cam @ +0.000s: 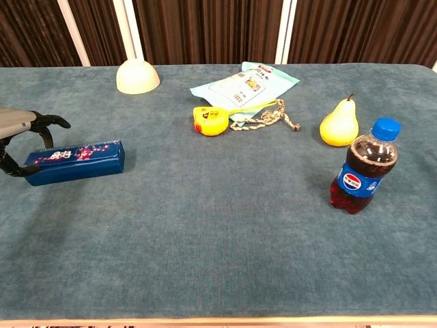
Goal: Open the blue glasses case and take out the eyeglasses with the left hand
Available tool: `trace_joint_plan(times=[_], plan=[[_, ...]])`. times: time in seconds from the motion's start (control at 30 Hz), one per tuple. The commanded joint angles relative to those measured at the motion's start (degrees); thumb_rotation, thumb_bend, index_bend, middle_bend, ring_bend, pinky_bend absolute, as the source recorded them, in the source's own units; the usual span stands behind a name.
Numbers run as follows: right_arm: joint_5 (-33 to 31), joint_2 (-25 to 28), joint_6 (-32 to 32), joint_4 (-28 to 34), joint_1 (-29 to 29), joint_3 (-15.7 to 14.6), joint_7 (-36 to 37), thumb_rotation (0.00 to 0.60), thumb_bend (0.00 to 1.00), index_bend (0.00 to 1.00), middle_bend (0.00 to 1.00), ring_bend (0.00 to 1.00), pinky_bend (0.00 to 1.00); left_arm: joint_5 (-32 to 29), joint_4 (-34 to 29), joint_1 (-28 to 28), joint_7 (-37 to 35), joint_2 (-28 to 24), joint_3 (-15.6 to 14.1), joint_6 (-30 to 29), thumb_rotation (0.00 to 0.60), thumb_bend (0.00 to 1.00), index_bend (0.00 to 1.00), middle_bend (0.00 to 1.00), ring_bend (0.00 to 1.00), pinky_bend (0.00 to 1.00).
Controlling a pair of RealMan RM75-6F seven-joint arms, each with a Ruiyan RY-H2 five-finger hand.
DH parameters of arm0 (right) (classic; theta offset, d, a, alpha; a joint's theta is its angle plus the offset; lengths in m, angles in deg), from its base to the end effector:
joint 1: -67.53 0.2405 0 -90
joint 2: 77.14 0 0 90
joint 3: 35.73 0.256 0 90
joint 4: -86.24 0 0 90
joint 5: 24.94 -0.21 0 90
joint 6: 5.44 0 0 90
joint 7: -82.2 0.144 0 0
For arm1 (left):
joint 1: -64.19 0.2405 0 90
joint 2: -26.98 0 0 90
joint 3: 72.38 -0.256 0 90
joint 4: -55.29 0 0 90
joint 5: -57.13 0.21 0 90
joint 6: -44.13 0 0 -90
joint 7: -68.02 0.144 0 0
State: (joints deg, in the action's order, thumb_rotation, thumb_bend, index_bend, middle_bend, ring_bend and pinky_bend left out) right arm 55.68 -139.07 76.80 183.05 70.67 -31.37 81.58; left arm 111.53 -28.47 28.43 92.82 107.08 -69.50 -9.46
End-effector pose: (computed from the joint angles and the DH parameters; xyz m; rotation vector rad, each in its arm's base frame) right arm -0.3163 -0.1755 0.1656 1.2962 -1.0016 0.8518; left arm -0.2598 0.3208 0.0245 -1.7670 -0.9959 -0.5216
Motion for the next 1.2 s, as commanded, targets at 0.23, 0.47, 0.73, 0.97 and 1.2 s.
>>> trace_joint_plan(times=[0.23, 0.47, 0.73, 0.97, 1.2], plan=[[-0.1, -0.1, 0.0, -0.1, 0.0, 0.0, -0.1, 0.600, 0.17, 0.00, 0.00, 0.00, 0.21, -0.6, 1.3, -0.5, -0.5, 0.5, 0.4, 1.2, 0.600, 0.63, 0.09, 0.32, 0.01, 0.06], [0.0, 0.0, 0.0, 0.0, 0.0, 0.0, -0.1, 0.600, 0.17, 0.00, 0.00, 0.00, 0.21, -1.5, 3.3, -0.8, 0.3, 1.3, 0.8, 1.3, 0.600, 0.62, 0.09, 0.27, 0.01, 0.06], [-0.1, -0.1, 0.1, 0.1, -0.1, 0.0, -0.2, 0.600, 0.17, 0.00, 0.00, 0.00, 0.21, -4.0, 8.0, -2.1, 3.0, 4.3, 1.9, 1.1, 0.600, 0.60, 0.07, 0.23, 0.01, 0.06], [-0.1, 0.0, 0.3, 0.1, -0.1, 0.0, -0.3, 0.600, 0.17, 0.00, 0.00, 0.00, 0.21, -6.5, 13.5, -2.8, 3.3, 6.7, 4.6, -0.3, 0.600, 0.59, 0.07, 0.22, 0.01, 0.06], [-0.1, 0.0, 0.3, 0.1, -0.1, 0.1, 0.0, 0.600, 0.17, 0.00, 0.00, 0.00, 0.21, -4.0, 7.7, -0.7, -0.9, 2.3, 5.5, -2.2, 0.600, 0.54, 0.06, 0.21, 0.01, 0.06]])
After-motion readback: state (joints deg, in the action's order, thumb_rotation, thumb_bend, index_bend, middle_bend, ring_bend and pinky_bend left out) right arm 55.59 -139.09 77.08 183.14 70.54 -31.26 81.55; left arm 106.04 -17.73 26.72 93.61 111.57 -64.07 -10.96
